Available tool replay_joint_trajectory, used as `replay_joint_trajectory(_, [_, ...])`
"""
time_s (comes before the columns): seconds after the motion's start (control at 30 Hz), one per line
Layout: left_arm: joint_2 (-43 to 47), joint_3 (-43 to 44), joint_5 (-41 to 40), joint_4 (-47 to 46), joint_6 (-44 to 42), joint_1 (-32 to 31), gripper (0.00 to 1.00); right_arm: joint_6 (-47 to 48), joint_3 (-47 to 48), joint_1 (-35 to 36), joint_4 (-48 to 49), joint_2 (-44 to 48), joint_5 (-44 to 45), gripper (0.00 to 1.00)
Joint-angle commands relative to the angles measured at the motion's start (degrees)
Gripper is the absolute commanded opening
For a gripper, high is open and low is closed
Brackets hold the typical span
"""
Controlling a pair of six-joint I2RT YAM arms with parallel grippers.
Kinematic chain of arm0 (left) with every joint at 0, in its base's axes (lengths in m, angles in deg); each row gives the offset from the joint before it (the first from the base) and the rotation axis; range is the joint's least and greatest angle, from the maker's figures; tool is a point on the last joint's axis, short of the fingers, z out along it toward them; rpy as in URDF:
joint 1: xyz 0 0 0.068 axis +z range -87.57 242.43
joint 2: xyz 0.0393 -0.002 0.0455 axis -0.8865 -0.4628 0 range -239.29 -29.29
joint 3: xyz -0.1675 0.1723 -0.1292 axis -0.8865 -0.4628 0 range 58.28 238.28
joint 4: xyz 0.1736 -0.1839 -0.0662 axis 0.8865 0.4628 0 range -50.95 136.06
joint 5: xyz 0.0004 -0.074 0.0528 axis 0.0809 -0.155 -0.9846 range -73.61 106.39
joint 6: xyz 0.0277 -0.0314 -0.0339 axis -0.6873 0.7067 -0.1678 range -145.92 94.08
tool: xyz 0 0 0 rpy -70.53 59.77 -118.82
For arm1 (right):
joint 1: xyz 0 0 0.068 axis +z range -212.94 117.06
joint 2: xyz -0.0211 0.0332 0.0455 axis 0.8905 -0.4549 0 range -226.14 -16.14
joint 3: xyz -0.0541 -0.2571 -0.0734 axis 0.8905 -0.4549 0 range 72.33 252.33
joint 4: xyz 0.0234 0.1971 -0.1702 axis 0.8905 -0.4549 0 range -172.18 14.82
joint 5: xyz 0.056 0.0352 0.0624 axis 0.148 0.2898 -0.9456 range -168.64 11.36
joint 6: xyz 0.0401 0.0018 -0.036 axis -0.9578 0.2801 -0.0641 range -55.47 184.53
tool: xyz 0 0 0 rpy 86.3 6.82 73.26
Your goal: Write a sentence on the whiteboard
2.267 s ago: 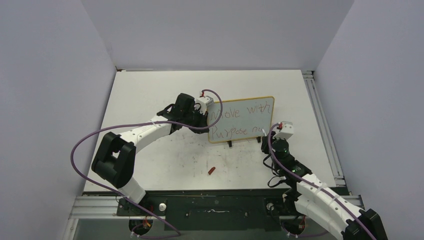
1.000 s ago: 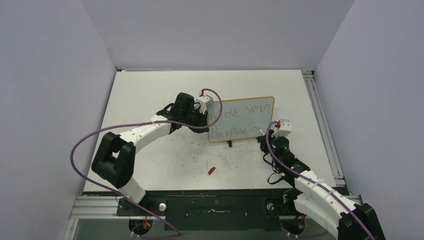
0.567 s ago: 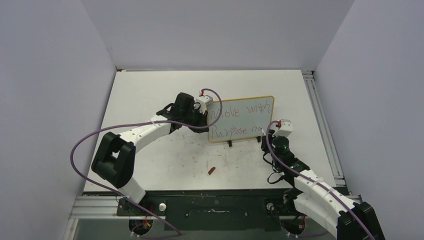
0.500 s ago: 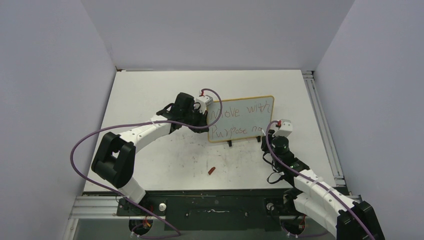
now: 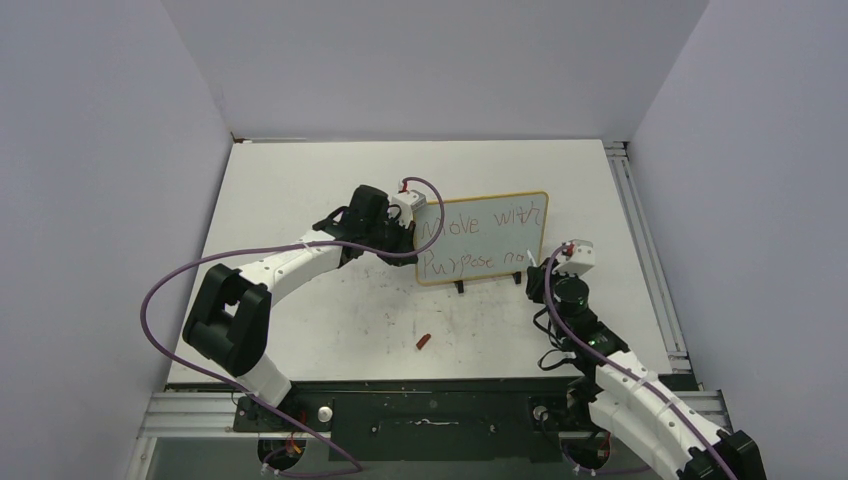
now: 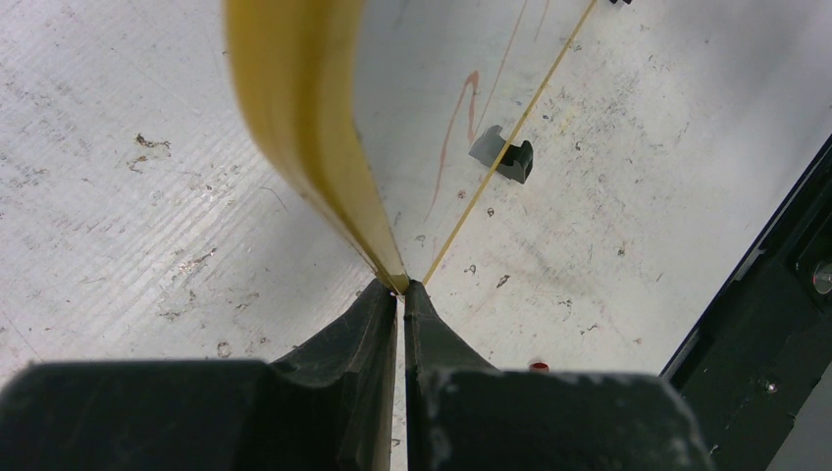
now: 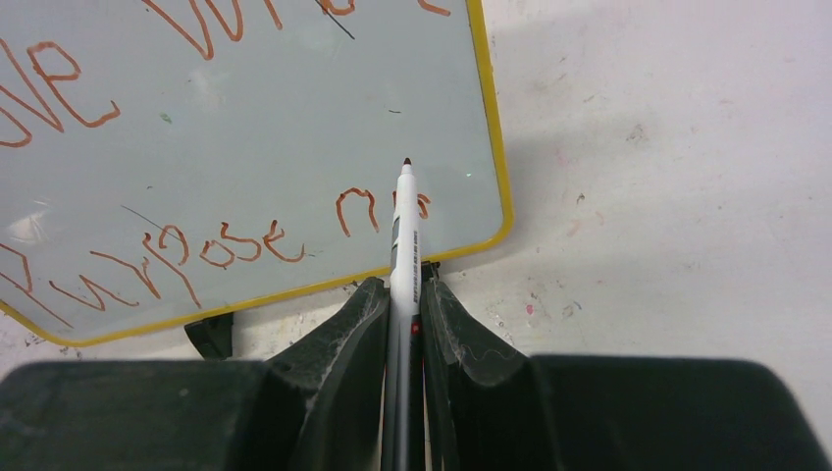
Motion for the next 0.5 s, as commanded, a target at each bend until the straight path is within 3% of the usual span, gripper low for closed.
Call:
replay_joint_trajectory(0.0, [2.0,3.0,0.9,-1.5,-0.4,0.5,0.00,0.0,0.0,-0.3,2.0,-0.8,1.1,0.05])
replay_joint_trajectory(0.47, [1.8,2.9,0.9,-1.5,-0.5,0.5,0.00,1.4,0.6,-0.4,4.6,-4.0,0.7,0.05])
